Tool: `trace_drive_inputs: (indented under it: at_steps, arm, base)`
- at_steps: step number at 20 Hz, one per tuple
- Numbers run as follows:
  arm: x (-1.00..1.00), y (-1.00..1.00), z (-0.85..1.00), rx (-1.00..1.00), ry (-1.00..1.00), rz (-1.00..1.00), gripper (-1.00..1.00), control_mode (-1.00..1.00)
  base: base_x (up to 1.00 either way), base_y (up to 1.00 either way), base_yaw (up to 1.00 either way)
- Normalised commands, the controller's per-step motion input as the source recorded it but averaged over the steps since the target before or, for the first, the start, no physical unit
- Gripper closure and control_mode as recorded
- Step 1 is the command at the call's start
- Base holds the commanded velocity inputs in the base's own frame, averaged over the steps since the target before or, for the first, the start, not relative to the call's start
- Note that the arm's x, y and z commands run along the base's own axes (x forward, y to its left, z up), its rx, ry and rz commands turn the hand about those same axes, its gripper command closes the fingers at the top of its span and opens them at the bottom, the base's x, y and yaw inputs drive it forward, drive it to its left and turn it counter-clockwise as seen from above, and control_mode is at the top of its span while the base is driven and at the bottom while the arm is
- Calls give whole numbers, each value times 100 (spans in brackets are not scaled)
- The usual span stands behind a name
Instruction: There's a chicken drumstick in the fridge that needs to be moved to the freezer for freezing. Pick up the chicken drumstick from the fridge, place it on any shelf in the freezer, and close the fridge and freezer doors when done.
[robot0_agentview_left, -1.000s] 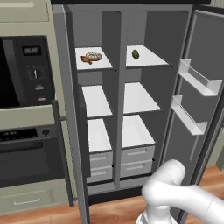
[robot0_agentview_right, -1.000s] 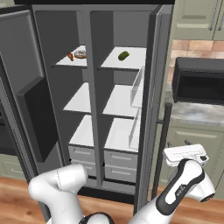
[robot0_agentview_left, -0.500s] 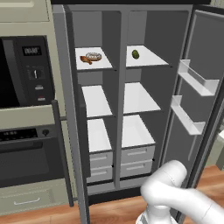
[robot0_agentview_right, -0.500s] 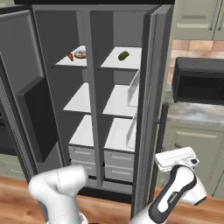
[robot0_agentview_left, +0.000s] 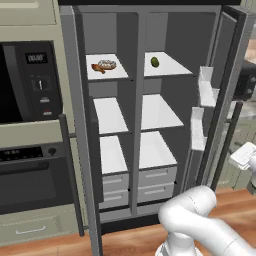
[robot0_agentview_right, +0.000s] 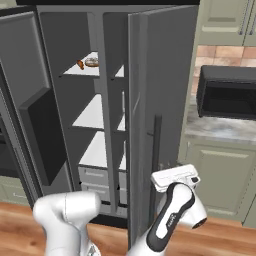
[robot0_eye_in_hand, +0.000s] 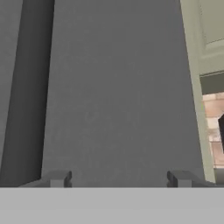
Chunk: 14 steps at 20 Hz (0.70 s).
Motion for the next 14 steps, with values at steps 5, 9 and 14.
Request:
trace_drive_inputs:
  at_steps: [5, 9, 14]
  arm:
    - [52, 100, -14, -2, 10, 0, -100, -100]
    - [80, 100, -23, 0, 16, 0, -100, -100]
    - [84, 100, -25, 0, 17, 0, -100, -100]
  base:
    - [0, 0, 0]
    - [0, 0, 0]
    - [0, 0, 0]
